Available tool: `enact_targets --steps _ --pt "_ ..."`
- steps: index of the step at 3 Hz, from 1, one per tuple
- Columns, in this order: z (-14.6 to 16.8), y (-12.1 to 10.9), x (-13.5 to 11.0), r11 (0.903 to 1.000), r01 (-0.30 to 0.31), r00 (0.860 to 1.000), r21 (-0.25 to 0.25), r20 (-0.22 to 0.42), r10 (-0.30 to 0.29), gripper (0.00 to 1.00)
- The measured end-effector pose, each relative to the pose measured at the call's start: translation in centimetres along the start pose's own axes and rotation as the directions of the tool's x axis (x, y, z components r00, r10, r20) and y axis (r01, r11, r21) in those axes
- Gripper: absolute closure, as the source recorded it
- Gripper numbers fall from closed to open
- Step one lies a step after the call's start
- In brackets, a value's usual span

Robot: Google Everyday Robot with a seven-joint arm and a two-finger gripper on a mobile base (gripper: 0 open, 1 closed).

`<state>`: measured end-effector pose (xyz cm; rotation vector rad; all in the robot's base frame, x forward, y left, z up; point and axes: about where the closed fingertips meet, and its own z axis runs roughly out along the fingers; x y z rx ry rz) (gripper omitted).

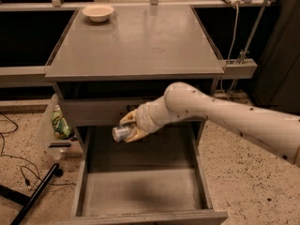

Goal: Pick redbull can from middle drawer and place on counter

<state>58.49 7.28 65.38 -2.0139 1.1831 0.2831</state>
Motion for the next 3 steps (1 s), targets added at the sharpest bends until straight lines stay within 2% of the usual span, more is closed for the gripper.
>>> enact_targets --steps 1,2,3 --pt "-4.4 -5.9 -3.2 0.9987 0.038 0.998 0.033 -0.044 -0.037 1.00" --pt "-8.2 -9.8 -6.4 0.9900 0.108 0.990 0.091 -0.096 -0.099 1.00" --pt "-8.2 -9.8 -6.4 0.9900 0.108 0.990 0.091 -0.096 -0.099 1.00"
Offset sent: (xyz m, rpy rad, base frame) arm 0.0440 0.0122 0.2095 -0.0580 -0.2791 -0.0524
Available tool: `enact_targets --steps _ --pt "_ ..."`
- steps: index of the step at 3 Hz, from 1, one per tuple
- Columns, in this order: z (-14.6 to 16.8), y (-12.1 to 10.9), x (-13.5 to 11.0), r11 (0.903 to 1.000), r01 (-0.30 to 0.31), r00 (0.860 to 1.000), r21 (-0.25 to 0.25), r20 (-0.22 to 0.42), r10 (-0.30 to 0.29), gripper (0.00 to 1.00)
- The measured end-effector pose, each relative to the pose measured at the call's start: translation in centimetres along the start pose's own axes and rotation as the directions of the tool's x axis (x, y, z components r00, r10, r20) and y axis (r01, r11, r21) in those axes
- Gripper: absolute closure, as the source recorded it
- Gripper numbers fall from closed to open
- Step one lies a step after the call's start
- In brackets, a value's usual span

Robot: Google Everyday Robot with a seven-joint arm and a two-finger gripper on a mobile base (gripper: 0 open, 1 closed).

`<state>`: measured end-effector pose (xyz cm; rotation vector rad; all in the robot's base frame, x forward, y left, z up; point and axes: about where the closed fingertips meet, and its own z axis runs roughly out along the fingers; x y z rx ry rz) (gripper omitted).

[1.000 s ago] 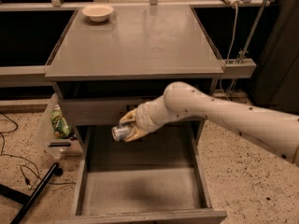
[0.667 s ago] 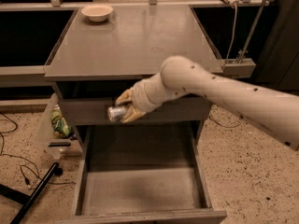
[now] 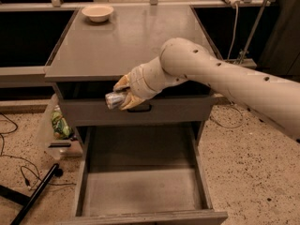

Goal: Pick redbull can from middle drawer and place on counter

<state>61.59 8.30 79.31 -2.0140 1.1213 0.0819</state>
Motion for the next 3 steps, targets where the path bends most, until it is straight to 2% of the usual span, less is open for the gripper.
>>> enact_targets --steps 1,2,3 --pt "-3.0 -3.0 0.5 0.9990 0.006 1.000 0.045 -0.028 -0.005 1.00" --pt "-7.5 -8.3 1.7 0.9949 0.010 0.995 0.100 -0.095 0.000 1.00" --pt "-9.7 -13.7 4.1 0.9888 0.022 0.987 0.148 -0.159 0.002 1.00"
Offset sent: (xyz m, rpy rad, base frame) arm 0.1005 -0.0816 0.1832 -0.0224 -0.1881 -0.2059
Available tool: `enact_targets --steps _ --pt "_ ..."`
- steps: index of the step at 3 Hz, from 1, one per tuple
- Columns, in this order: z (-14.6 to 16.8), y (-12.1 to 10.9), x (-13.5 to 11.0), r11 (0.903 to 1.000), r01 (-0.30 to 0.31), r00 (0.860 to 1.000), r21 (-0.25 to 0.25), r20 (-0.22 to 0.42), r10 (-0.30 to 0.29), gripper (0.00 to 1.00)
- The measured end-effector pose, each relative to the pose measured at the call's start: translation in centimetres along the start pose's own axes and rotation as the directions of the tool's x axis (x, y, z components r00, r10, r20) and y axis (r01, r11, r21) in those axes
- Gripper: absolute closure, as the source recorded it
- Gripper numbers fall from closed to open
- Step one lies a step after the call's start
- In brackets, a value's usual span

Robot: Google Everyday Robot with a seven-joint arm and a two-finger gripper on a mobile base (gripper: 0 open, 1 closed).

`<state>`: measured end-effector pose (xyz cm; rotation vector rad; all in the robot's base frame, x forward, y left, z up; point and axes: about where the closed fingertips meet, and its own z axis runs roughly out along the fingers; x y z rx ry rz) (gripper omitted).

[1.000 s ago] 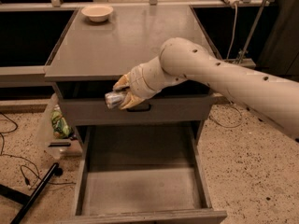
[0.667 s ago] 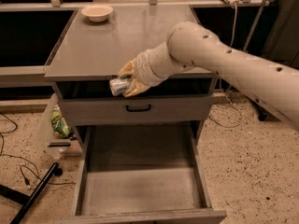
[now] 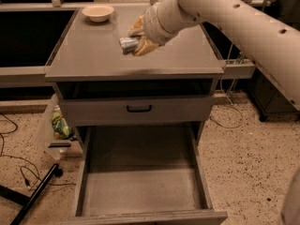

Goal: Pick redbull can from middle drawer and place on counter

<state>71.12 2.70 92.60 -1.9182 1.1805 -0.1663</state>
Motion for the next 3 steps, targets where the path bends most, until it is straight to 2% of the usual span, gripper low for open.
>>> enact_targets --steps 1,2,3 --pt "1.7 -3.6 2.2 0.9997 -0.018 1.000 0.016 -0.014 0.019 1.00" --pt "5.4 -3.8 3.4 0.9973 -0.059 0.998 -0.043 0.031 0.060 1.00" --pt "8.9 -1.9 3.6 0.9832 -0.090 0.990 -0.159 0.089 0.105 1.00"
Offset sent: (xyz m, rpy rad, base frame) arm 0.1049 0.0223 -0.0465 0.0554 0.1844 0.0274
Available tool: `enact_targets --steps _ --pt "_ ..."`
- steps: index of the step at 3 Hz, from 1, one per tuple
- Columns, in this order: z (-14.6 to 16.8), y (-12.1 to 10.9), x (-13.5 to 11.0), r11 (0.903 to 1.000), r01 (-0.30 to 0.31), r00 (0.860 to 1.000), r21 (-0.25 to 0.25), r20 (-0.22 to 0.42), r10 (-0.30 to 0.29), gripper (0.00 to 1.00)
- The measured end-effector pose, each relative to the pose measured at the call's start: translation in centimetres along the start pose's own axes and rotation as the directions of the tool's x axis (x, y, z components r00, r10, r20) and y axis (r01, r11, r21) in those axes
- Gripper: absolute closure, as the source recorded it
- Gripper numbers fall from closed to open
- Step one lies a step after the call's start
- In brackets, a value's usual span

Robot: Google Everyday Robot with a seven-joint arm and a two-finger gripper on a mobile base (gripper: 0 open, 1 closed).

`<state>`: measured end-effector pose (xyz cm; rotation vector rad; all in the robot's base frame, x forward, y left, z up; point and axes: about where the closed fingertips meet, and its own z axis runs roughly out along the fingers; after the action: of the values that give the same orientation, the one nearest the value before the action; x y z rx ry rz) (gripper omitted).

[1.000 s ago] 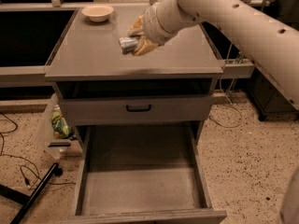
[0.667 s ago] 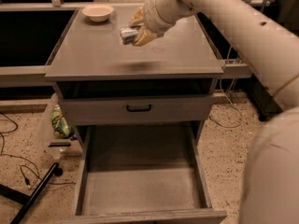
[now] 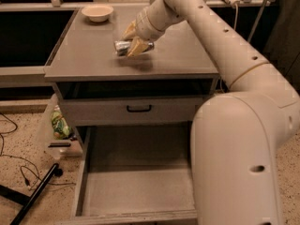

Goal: Pick redbull can from middle drawer and place on counter

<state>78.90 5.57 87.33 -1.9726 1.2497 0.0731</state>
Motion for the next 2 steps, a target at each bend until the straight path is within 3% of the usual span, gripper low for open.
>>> enact_targets --steps 1,2 --pt "2.19 1.64 -0.08 0.9950 -0.020 0.998 -0.098 0.057 0.026 1.00" --pt "2.13 1.70 -0.13 0.9941 -0.022 0.998 -0.106 0.061 0.028 0.81"
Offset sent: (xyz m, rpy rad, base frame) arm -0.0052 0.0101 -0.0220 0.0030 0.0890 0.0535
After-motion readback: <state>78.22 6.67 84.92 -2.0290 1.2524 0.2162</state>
